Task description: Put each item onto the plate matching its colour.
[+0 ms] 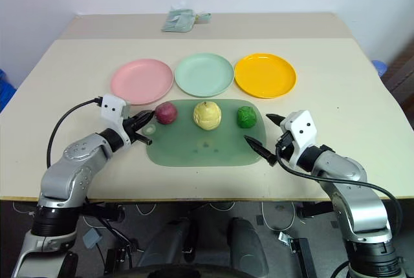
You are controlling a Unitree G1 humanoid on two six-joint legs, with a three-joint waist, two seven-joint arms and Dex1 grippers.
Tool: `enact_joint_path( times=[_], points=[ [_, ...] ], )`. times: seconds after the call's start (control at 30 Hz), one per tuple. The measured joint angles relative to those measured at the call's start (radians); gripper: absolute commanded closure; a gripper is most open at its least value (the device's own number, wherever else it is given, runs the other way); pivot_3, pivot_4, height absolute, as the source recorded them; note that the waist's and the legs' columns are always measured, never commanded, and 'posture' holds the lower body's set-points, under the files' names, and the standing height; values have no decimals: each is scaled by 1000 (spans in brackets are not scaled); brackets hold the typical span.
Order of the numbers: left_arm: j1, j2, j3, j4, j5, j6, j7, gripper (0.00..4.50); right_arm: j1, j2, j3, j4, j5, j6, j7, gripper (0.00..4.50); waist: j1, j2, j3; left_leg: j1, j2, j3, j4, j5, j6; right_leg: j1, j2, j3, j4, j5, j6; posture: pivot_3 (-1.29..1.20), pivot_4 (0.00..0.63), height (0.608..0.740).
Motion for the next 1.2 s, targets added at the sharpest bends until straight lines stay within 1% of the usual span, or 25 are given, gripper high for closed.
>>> enact_joint_path(
  times=[0.03,0.1,0.13,0.17,0.23,0.27,0.4,0.67,0.77,0.9,1.0,1.03,1.07,1.1,1.13,1.2],
  points=[
    [0,0,3,0,-2,-1,-6,3612,-4,0,5,0,0,1,-2,0,0,0,0,0,0,0,0,0,0,0,0,0,0,0,0,0,150,740],
    [0,1,17,0,-15,0,-21,2649,-10,0,8,0,0,4,-3,0,0,0,0,0,0,0,0,0,0,0,0,0,0,0,0,0,150,740],
    [0,1,27,0,-21,0,-23,2075,-15,0,8,0,0,5,-4,0,0,0,0,0,0,0,0,0,0,0,0,0,0,0,0,0,150,740],
    [0,1,33,0,-21,1,-22,1596,-19,0,8,0,0,5,-5,0,0,0,0,0,0,0,0,0,0,0,0,0,0,0,0,0,150,740],
    [-2,1,34,0,-16,1,-15,453,-21,0,8,0,0,6,-5,0,2,0,0,0,0,0,0,0,0,0,0,0,0,0,0,0,150,740],
    [-5,1,33,0,-9,0,-10,65,-21,0,8,0,0,6,-6,0,2,0,0,0,0,0,0,0,0,0,0,0,0,0,0,0,150,740],
    [-73,-7,21,20,8,2,3,65,-21,0,8,-2,1,7,-13,0,2,0,0,0,0,0,1,0,0,0,0,0,0,0,0,0,150,740],
    [-186,-23,-48,161,58,0,-18,65,-12,1,8,-3,1,5,-14,0,1,0,0,0,-1,0,1,0,0,0,0,0,2,0,1,0,150,740],
    [-200,-39,-68,177,68,2,-28,65,6,1,7,-3,0,3,-14,0,1,0,0,0,-1,0,1,0,0,0,0,0,2,0,1,0,150,740],
    [-180,-56,-116,205,85,33,-43,65,27,1,2,-3,0,-3,-15,0,0,-1,0,1,-1,0,1,0,0,-1,0,0,4,0,1,0,150,740],
    [-178,-65,-127,205,91,45,-48,881,33,1,2,-11,0,-3,-20,0,0,-1,0,1,-1,0,1,0,0,-1,0,0,5,0,1,0,150,740],
    [-178,-67,-127,205,91,47,-48,1319,34,1,2,-16,0,-3,-21,0,0,-1,0,1,-1,0,1,0,0,-1,0,0,5,0,1,0,150,740],
    [-178,-68,-127,205,92,47,-48,1859,34,1,2,-22,0,-3,-24,0,0,-1,0,1,-1,0,1,0,0,-1,0,0,5,0,1,0,150,740],
    [-178,-70,-127,204,92,47,-48,2158,34,1,2,-26,0,-3,-25,0,0,-1,0,1,-1,0,1,0,0,-1,0,0,5,0,1,0,150,740],
    [-178,-72,-127,204,92,47,-47,2325,34,1,2,-30,0,-3,-27,0,0,-1,0,1,-1,0,1,0,0,-1,0,0,5,0,1,0,150,740],
    [-178,-77,-126,204,93,46,-46,2368,33,1,2,-33,0,-2,-32,0,1,-1,0,1,-1,0,1,0,0,-1,0,0,5,0,1,0,150,740]
  ],
)
